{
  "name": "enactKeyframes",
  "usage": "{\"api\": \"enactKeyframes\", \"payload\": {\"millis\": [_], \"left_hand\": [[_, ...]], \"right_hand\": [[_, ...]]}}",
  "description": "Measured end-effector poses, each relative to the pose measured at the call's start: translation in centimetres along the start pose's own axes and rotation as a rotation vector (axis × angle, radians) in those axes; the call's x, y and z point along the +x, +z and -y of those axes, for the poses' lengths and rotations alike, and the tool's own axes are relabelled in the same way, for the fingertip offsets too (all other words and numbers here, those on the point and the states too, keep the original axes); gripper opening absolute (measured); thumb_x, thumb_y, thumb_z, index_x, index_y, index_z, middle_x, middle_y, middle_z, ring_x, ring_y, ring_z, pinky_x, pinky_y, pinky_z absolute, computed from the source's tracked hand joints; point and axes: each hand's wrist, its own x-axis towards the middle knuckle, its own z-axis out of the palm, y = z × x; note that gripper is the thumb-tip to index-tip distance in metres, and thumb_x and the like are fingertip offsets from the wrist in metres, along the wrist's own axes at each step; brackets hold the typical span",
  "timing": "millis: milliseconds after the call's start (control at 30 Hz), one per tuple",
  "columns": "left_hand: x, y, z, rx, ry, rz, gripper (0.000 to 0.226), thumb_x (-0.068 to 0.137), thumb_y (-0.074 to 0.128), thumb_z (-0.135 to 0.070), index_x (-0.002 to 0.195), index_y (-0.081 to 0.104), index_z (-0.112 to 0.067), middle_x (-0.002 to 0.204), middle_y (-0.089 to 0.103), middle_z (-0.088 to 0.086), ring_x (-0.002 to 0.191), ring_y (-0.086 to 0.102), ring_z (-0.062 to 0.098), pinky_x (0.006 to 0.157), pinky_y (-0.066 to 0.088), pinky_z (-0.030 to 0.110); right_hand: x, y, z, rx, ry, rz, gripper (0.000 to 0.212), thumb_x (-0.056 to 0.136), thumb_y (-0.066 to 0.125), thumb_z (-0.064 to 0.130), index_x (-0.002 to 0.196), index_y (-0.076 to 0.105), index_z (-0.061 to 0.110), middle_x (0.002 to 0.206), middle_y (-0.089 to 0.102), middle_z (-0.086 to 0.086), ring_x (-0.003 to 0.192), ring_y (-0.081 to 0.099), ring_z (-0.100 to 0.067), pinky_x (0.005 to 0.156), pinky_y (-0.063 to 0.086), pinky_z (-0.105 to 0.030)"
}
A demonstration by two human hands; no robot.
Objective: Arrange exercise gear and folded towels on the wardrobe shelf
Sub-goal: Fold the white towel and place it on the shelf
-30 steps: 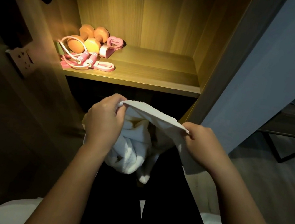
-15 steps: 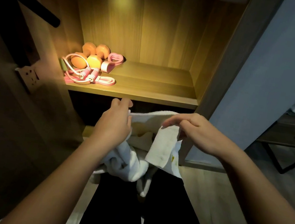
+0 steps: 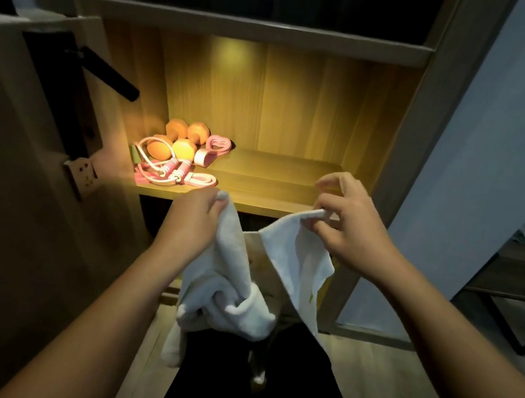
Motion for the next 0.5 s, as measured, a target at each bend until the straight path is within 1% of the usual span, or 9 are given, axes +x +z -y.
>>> {"api": "enactKeyframes", "payload": {"millis": [33, 100, 167, 233, 267, 367, 400, 433, 500], "left_hand": [[0.8, -0.5, -0.5, -0.076, 0.028, -0.037, 0.025, 0.1, 0.048, -0.019, 0.083, 0.06, -0.005, 0.071, 0.055, 0.004, 0.067, 0.048, 0.014, 0.055, 0.031, 0.03], [2.4, -1.9, -2.3, -0.2, 0.082, -0.079, 0.029, 0.098, 0.049, -0.017, 0.079, 0.057, 0.002, 0.07, 0.056, 0.013, 0.067, 0.048, 0.022, 0.059, 0.035, 0.038], [3.7, -3.5, -4.6, -0.321, 0.13, -0.086, 0.027, 0.098, 0.05, -0.016, 0.085, 0.061, 0.005, 0.081, 0.062, 0.021, 0.074, 0.054, 0.028, 0.069, 0.044, 0.047], [4.6, -5.4, -7.1, -0.481, 0.183, -0.083, 0.025, 0.098, 0.05, -0.015, 0.089, 0.067, 0.0, 0.086, 0.067, 0.018, 0.078, 0.058, 0.023, 0.07, 0.048, 0.044], [4.9, -6.4, -8.5, -0.558, 0.214, -0.075, 0.024, 0.098, 0.051, -0.015, 0.088, 0.069, -0.003, 0.085, 0.068, 0.015, 0.077, 0.059, 0.022, 0.068, 0.048, 0.04], [6.0, -10.2, -12.4, -0.714, 0.319, -0.053, 0.026, 0.1, 0.051, -0.016, 0.088, 0.069, -0.002, 0.08, 0.067, 0.011, 0.074, 0.062, 0.023, 0.065, 0.05, 0.034], [6.3, -11.6, -13.6, -0.749, 0.361, -0.049, 0.026, 0.1, 0.051, -0.015, 0.089, 0.067, 0.001, 0.08, 0.066, 0.012, 0.074, 0.062, 0.022, 0.065, 0.05, 0.032], [6.6, -13.1, -14.7, -0.78, 0.4, -0.049, 0.024, 0.099, 0.052, -0.012, 0.088, 0.066, 0.003, 0.08, 0.065, 0.014, 0.074, 0.061, 0.021, 0.065, 0.05, 0.031], [6.7, -16.0, -16.8, -0.86, 0.465, -0.064, 0.015, 0.093, 0.056, -0.007, 0.084, 0.065, 0.001, 0.075, 0.063, 0.011, 0.068, 0.06, 0.017, 0.061, 0.05, 0.026]], "right_hand": [[0.7, -0.6, 0.4, 0.077, -0.013, -0.027, 0.013, 0.088, 0.067, 0.022, 0.076, 0.065, 0.018, 0.118, 0.049, 0.01, 0.114, 0.045, -0.008, 0.092, 0.047, -0.038], [2.4, -2.1, 1.6, 0.196, -0.062, -0.059, 0.012, 0.089, 0.065, 0.016, 0.077, 0.064, 0.015, 0.115, 0.056, 0.007, 0.107, 0.052, -0.008, 0.088, 0.051, -0.039], [4.2, -3.7, 2.8, 0.283, -0.104, -0.076, 0.008, 0.091, 0.063, 0.014, 0.085, 0.067, 0.011, 0.103, 0.063, -0.001, 0.097, 0.058, -0.015, 0.081, 0.055, -0.044], [6.2, -5.6, 4.2, 0.336, -0.117, -0.113, 0.014, 0.093, 0.061, 0.015, 0.087, 0.064, 0.003, 0.089, 0.062, -0.011, 0.085, 0.059, -0.025, 0.072, 0.055, -0.051], [7.2, -6.6, 5.1, 0.358, -0.128, -0.139, 0.017, 0.093, 0.062, 0.017, 0.085, 0.062, 0.001, 0.086, 0.061, -0.012, 0.082, 0.059, -0.026, 0.069, 0.055, -0.049], [9.6, -9.6, 8.4, 0.409, -0.205, -0.208, 0.014, 0.094, 0.062, 0.025, 0.084, 0.061, 0.014, 0.082, 0.061, 0.003, 0.081, 0.062, -0.012, 0.063, 0.055, -0.022], [10.2, -10.6, 9.5, 0.427, -0.224, -0.239, 0.012, 0.094, 0.062, 0.026, 0.084, 0.061, 0.018, 0.081, 0.06, 0.006, 0.081, 0.062, -0.009, 0.063, 0.055, -0.019], [10.7, -11.6, 10.6, 0.454, -0.237, -0.277, 0.012, 0.094, 0.062, 0.027, 0.084, 0.061, 0.021, 0.081, 0.061, 0.007, 0.08, 0.063, -0.009, 0.063, 0.055, -0.018], [11.7, -13.8, 12.7, 0.515, -0.257, -0.367, 0.013, 0.094, 0.062, 0.027, 0.084, 0.062, 0.019, 0.081, 0.062, 0.002, 0.079, 0.064, -0.013, 0.063, 0.056, -0.024]]}}
